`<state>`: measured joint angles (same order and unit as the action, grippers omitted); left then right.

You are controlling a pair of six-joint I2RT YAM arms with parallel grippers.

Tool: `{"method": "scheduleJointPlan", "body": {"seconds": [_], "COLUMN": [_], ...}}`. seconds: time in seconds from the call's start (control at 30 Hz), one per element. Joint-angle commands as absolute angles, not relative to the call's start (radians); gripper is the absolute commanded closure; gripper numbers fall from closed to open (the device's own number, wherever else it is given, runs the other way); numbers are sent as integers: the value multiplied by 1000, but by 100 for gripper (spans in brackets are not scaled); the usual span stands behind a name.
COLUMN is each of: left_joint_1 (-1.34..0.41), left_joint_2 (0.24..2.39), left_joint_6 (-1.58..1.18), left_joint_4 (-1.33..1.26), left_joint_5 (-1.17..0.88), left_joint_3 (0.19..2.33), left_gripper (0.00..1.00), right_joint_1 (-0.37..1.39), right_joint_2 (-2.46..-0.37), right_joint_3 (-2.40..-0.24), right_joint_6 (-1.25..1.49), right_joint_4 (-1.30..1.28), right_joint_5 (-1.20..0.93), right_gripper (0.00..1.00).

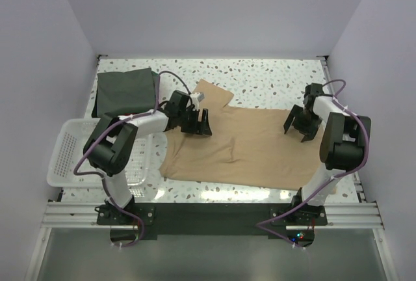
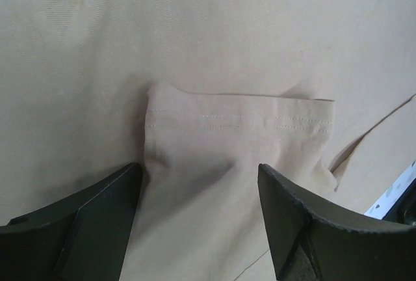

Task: Fold and stack the t-shirts
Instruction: Fold the tshirt

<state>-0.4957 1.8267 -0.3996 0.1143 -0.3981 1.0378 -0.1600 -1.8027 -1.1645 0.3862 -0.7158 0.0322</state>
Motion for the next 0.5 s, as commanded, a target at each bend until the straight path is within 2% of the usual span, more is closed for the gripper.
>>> {"method": "scheduleJointPlan", "body": {"seconds": [0.0,0.47], "left_joint_1": [-492,-509], "left_joint_2": [1818,1643], "left_joint_6": [-376,-452], "left_joint_4": [104,66], "left_joint_5": [-374,-370], "left_joint_3": [944,730], "left_gripper": [23,23], "right_joint_1": [-164,-166], "right_joint_2": [-1789,-1726], "right_joint_3": [-1123,-1029], "right_joint_6": [357,356], "right_joint_4": [-696,-719], "right_joint_5": [43,35], "right_gripper": [23,23]}}
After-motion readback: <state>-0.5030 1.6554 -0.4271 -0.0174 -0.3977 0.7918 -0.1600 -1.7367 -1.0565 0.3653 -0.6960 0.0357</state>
